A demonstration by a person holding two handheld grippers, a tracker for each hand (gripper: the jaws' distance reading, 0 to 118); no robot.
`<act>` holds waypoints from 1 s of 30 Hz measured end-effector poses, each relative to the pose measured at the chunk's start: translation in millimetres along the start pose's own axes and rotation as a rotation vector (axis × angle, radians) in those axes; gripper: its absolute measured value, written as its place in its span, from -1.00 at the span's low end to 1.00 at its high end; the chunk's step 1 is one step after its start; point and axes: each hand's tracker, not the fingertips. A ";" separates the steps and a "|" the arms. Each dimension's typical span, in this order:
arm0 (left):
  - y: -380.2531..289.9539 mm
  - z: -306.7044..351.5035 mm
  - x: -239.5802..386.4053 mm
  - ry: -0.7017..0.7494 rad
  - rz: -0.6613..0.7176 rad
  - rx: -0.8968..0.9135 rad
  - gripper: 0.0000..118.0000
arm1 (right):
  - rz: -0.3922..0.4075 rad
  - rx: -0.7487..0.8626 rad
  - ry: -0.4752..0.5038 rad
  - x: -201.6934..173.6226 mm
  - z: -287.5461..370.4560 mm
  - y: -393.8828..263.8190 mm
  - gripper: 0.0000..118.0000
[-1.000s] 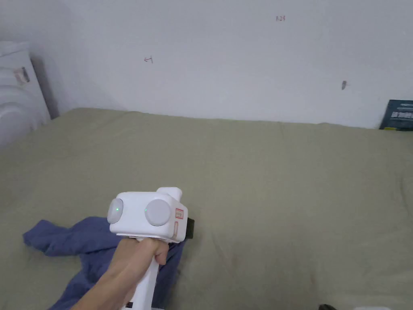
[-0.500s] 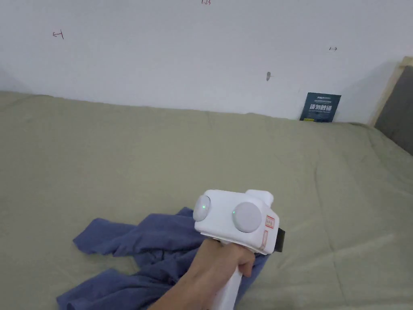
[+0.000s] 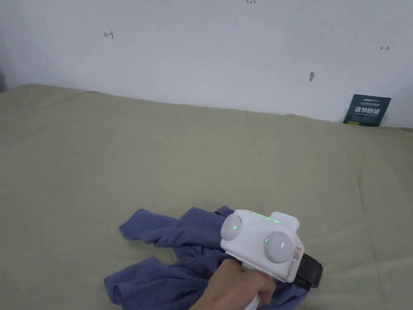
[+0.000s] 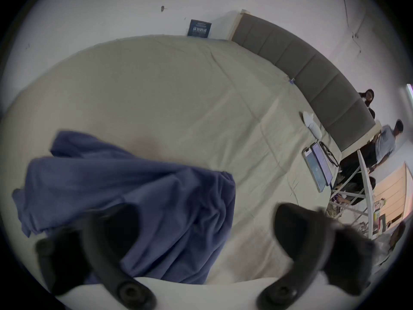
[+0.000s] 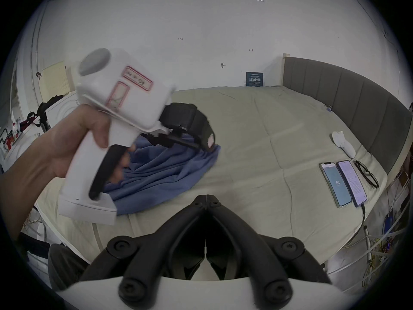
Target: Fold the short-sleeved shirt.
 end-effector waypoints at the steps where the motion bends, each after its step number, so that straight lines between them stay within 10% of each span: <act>1: -8.7 16.7 -5.3 0.003 0.006 0.044 0.81 | 0.002 0.003 0.009 -1.8 3.7 0.7 -1.00; 8: -111.5 154.2 -99.2 0.095 0.151 0.165 0.64 | 0.009 0.036 0.079 -22.5 20.5 1.2 -1.00; 9: -131.6 171.1 -113.5 0.137 0.181 0.160 0.38 | 0.007 0.044 0.098 -25.9 22.6 0.8 -1.00; 11: -164.4 195.7 -138.2 0.234 0.241 0.154 -0.98 | 0.017 0.046 0.106 -35.3 24.2 0.3 -1.00; 24: -210.3 186.1 -218.7 0.311 0.428 0.131 -0.98 | 0.087 -0.001 0.150 -72.6 18.6 -8.7 -1.00; 25: -202.4 179.1 -224.5 0.308 0.439 0.147 -0.92 | 0.090 -0.007 0.152 -72.6 16.3 -8.7 -1.00; 26: -194.6 172.4 -230.2 0.301 0.441 0.152 -0.43 | 0.093 -0.012 0.153 -72.7 14.2 -8.9 -1.00; 27: -182.4 164.4 -233.2 0.310 0.446 0.141 0.82 | 0.096 -0.017 0.149 -72.9 12.0 -9.0 -1.00; 30: -163.1 121.3 -233.2 0.350 0.461 0.103 0.89 | 0.097 -0.031 0.141 -71.2 6.7 -9.1 -1.00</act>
